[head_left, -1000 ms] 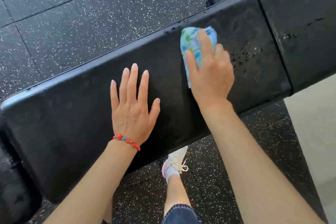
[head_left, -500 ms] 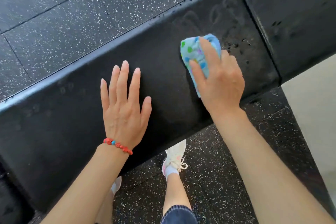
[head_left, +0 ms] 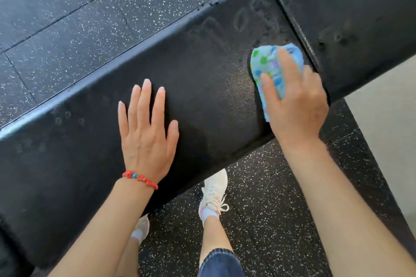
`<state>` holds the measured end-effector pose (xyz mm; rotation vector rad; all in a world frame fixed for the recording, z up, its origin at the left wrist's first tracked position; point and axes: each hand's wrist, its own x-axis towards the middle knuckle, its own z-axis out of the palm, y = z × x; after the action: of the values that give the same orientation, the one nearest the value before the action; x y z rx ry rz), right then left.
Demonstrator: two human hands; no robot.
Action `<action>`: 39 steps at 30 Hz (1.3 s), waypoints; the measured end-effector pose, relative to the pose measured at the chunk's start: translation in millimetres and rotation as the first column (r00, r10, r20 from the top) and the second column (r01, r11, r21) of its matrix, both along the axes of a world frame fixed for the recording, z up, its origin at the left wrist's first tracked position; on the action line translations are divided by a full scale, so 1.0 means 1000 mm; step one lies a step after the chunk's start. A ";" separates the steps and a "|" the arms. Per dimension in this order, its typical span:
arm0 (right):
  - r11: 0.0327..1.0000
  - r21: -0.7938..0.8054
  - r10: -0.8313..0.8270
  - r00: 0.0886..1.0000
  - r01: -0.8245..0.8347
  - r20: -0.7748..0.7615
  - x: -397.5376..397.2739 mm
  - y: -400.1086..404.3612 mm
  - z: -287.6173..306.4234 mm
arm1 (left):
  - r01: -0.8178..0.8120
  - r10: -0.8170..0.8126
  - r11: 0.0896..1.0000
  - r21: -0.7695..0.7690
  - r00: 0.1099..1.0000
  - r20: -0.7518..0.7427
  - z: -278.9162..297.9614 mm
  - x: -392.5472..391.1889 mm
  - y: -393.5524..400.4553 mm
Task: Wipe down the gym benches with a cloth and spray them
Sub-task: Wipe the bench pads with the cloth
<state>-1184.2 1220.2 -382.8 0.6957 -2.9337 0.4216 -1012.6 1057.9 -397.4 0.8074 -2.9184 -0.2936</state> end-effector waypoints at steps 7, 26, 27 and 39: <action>0.933 0.025 0.361 0.932 -0.360 -0.029 0.027 -0.006 0.000 | 0.025 -0.022 0.999 0.033 0.996 -0.084 0.007 -0.040 0.023; 0.993 0.013 0.116 0.992 -0.116 0.043 -0.074 -0.066 0.002 | 0.043 -0.044 0.999 -0.014 0.999 -0.016 -0.006 -0.070 0.008; 0.998 0.032 0.055 0.996 -0.057 0.066 -0.082 -0.073 0.002 | 0.042 -0.043 0.999 -0.014 0.999 -0.018 -0.007 -0.071 0.008; 0.962 0.021 0.271 0.959 -0.273 0.088 -0.065 -0.101 0.004 | 0.030 -0.031 0.999 0.041 0.999 0.030 0.001 -0.074 0.009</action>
<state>-1249.1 1119.6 -379.0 1.1203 -2.9353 0.4356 -1087.0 1066.6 -396.6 0.7806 -2.9645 -0.3480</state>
